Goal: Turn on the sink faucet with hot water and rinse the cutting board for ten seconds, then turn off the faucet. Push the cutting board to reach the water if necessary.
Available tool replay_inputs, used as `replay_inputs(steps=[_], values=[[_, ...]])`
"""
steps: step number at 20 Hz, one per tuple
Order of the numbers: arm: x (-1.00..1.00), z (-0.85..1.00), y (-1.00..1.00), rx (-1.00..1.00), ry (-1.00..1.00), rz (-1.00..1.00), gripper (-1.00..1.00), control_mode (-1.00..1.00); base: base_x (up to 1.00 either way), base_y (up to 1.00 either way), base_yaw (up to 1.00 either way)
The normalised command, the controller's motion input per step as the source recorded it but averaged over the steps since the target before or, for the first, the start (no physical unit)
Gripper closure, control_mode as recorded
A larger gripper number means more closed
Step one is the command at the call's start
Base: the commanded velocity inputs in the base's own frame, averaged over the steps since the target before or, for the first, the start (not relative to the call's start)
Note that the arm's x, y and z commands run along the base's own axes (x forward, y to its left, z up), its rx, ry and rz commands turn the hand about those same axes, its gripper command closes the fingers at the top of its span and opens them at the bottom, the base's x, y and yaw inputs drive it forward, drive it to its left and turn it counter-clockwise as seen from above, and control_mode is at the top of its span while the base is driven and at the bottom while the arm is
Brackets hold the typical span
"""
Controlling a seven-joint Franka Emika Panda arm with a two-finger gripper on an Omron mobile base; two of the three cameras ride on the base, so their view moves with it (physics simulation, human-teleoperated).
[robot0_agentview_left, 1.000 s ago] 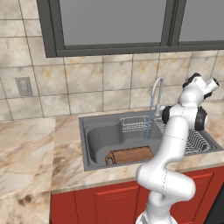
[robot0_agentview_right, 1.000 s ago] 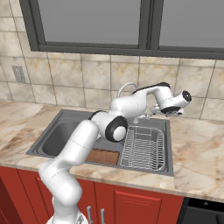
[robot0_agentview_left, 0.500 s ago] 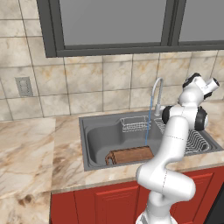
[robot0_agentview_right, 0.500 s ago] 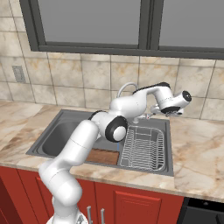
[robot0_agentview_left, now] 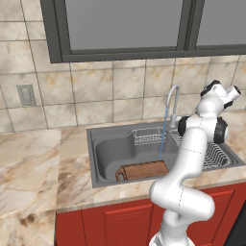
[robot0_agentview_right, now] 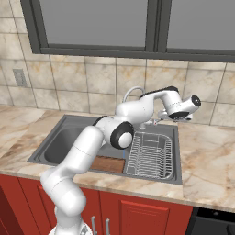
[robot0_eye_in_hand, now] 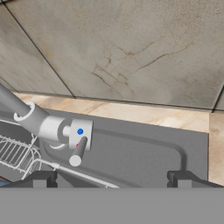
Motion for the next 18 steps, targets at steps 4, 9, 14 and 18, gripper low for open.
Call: replay_inputs(steps=[4, 9, 14, 18], values=[[0.04, 0.0, -0.03, 0.0, 0.0, 0.0, -1.0, -1.0, 0.0, 0.0, 0.0], [0.07, 0.0, -0.09, 0.0, 0.0, 0.0, -1.0, -1.0, 0.0, 0.0, 0.0], [0.03, 0.0, -0.07, 0.0, 0.0, 0.0, -1.0, -1.0, 0.0, 0.0, 0.0], [0.04, 0.0, -0.05, 0.0, 0.0, 0.0, -1.0, -1.0, 0.0, 0.0, 0.0]])
